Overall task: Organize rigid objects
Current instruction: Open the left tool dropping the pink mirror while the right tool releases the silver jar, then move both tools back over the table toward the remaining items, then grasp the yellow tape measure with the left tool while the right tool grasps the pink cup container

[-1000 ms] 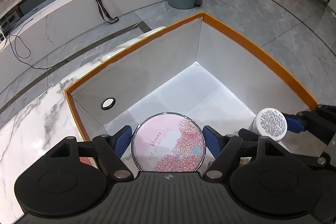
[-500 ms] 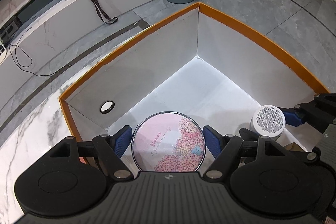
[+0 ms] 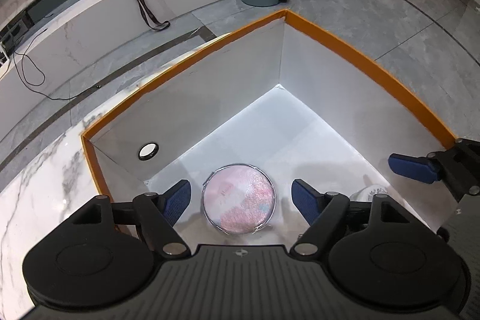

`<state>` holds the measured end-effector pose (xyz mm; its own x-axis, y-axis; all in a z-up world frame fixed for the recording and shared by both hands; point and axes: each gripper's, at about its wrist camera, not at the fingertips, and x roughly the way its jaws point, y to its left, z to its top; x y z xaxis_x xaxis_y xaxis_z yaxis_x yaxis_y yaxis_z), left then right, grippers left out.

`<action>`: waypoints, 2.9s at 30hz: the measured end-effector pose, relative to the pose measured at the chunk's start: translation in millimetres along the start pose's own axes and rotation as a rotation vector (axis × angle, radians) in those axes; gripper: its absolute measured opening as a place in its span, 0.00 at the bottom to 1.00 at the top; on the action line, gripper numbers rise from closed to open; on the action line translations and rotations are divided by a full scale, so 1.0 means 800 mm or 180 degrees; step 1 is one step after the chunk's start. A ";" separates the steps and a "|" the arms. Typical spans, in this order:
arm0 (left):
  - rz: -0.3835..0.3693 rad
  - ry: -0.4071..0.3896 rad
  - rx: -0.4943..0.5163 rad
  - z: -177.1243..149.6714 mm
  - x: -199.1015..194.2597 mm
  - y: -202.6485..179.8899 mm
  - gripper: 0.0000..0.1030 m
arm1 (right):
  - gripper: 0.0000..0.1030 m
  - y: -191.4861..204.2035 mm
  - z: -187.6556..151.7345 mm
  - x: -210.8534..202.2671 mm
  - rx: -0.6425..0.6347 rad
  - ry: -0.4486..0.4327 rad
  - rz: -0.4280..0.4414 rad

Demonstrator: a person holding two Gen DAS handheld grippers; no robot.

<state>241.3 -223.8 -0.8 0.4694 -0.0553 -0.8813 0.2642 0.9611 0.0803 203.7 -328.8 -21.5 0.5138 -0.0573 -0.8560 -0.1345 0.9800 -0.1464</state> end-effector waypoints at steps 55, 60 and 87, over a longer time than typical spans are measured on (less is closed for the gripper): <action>0.0395 -0.0665 -0.0886 -0.231 -0.175 0.254 0.87 | 0.64 0.205 -0.022 -0.172 -0.0711 -0.0844 0.0229; 0.0298 -0.0599 -0.0848 -0.268 -0.158 0.258 0.87 | 0.64 0.227 -0.038 -0.170 -0.0821 -0.0822 0.0346; -0.0257 -0.0859 -0.0859 -0.322 -0.070 0.245 0.88 | 0.64 0.323 -0.050 -0.087 -0.0594 -0.0480 0.0974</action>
<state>50.0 37.1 -55.6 0.6704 -0.1683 -0.7227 0.0950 0.9854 -0.1413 99.5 -79.4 -19.8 0.5431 0.2746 -0.7935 -0.4456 0.8952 0.0048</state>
